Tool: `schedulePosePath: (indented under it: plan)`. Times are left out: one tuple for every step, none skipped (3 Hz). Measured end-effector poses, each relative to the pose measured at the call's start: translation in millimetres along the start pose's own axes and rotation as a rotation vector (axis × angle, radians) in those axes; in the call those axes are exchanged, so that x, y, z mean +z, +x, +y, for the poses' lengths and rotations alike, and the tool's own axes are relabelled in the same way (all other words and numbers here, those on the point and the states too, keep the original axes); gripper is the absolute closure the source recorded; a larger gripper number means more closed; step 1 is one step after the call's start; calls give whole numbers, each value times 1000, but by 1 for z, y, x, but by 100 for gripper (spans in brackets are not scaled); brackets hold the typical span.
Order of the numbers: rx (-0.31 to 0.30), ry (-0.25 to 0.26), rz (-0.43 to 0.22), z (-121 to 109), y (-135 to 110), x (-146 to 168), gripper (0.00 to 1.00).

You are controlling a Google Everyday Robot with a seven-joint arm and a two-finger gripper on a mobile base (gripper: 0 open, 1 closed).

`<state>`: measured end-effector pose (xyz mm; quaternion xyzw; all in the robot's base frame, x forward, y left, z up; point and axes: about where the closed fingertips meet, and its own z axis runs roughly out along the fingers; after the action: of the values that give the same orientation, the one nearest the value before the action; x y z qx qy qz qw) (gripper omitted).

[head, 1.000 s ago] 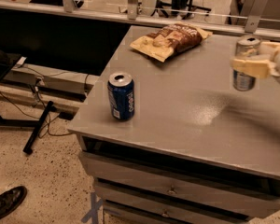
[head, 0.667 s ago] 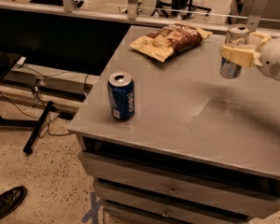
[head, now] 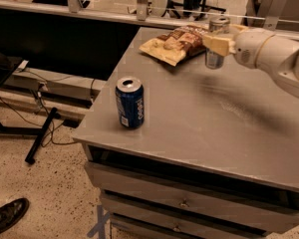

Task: Move redbull can near brown chip bag

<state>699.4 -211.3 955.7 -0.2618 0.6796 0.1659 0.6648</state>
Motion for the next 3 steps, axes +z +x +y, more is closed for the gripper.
schedulePosePath:
  plan:
    - [24,-8,-14,2,7,29,100]
    - [41,-24,-49,2,15,56,82]
    - [59,-62,-100,4,25,87,50]
